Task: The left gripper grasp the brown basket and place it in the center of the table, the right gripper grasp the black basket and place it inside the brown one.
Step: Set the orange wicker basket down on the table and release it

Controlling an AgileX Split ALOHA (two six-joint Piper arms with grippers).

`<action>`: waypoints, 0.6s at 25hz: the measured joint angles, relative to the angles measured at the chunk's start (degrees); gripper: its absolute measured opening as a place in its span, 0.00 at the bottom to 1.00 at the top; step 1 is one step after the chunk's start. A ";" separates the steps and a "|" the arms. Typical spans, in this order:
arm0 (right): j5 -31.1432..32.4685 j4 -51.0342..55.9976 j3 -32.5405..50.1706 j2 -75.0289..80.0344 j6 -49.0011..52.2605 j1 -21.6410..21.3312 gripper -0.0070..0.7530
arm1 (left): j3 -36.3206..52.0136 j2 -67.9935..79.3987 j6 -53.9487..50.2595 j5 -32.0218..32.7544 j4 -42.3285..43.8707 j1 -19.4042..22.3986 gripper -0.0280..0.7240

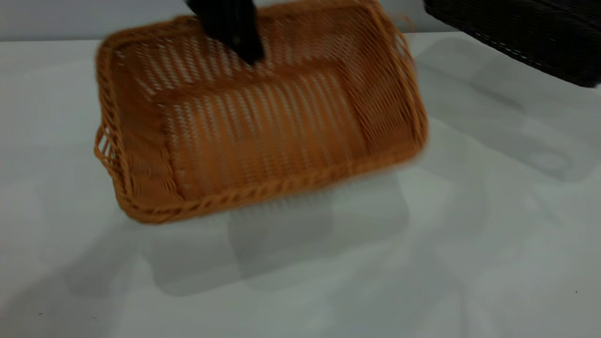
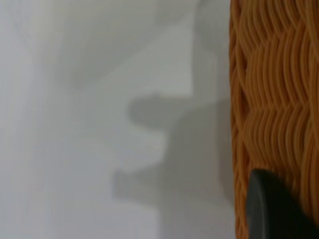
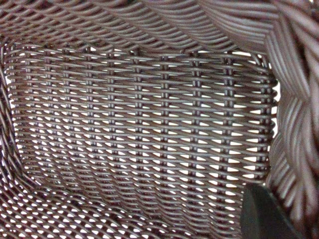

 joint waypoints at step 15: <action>9.35 -9.24 -0.41 0.00 1.84 -2.52 0.12 | -0.05 8.27 14.35 -5.37 -3.53 -7.79 0.15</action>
